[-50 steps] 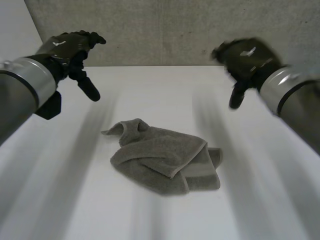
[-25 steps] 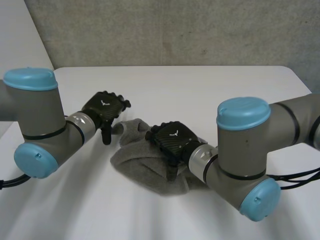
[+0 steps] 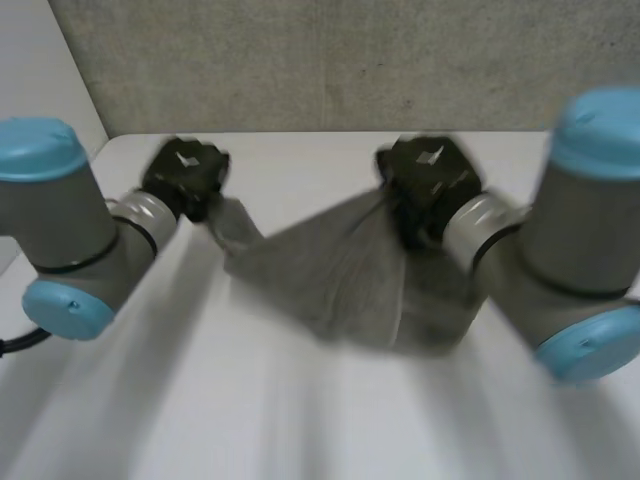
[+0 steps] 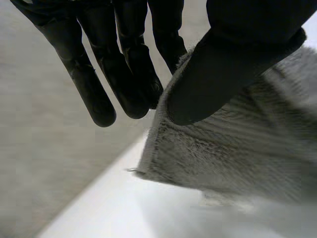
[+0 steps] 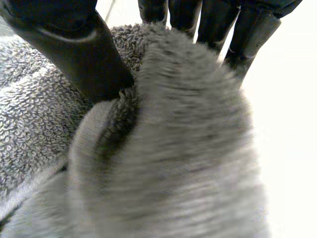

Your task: Fold the laundry

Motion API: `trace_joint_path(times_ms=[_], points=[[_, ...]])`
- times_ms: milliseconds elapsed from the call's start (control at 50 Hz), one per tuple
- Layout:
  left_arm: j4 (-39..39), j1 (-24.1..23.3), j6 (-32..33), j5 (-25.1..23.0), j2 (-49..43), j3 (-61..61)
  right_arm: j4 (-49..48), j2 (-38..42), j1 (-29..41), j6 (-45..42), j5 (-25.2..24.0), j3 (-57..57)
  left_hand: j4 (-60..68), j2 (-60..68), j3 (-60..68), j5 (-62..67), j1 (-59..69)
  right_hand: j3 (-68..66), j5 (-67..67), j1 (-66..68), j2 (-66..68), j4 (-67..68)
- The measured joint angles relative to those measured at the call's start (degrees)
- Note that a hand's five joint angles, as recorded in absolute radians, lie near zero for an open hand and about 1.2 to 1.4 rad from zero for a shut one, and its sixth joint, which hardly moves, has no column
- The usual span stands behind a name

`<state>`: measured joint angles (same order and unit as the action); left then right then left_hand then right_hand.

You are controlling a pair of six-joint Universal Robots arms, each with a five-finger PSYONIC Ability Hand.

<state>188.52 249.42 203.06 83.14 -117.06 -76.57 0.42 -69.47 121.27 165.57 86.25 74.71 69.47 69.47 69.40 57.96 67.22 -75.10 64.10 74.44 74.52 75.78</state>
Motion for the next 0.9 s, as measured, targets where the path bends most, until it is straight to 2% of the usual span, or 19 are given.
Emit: trace_joint_path(times_ms=[100,160,380,520,620,800,900], points=[[1.7,2.2,-1.1,5.9,6.0,0.2,2.1,-5.5,-6.4,-3.8,-2.1,-2.5,0.1,0.2,0.2,0.3,0.3,-1.0,0.0,0.0,0.0,0.0],[1.8,3.1,-1.8,7.5,9.3,0.2,3.6,-7.2,-9.9,-6.0,-3.2,-3.9,0.2,0.2,0.2,0.3,0.3,-1.0,0.0,0.0,0.0,0.0],[1.0,3.8,-4.3,7.6,14.8,-0.1,12.1,-8.9,-15.7,-12.3,-8.1,-8.1,0.3,0.2,0.2,0.6,0.6,-1.0,0.0,0.0,0.0,0.0],[-1.7,3.5,-3.9,4.7,14.0,-0.4,24.5,-5.4,-16.4,-25.2,-13.3,-8.5,0.3,0.2,0.2,0.6,0.6,-1.0,0.8,0.0,0.0,0.0],[-5.9,3.3,-3.7,1.2,11.8,0.0,32.0,-3.4,-16.0,-34.1,-14.8,-7.9,0.3,0.2,0.2,0.8,0.7,-1.0,0.8,0.0,0.0,0.0],[-17.1,3.3,-3.9,-6.8,10.8,2.7,38.7,-4.5,-16.1,-37.2,-16.2,-7.9,0.3,0.2,0.2,0.8,0.7,-1.0,0.8,0.0,0.0,0.0],[-20.1,3.9,-4.4,-8.8,11.4,4.3,38.9,-7.3,-16.0,-35.7,-17.9,-9.0,0.3,0.2,0.2,0.8,0.9,-1.0,0.8,0.0,0.0,0.0]])
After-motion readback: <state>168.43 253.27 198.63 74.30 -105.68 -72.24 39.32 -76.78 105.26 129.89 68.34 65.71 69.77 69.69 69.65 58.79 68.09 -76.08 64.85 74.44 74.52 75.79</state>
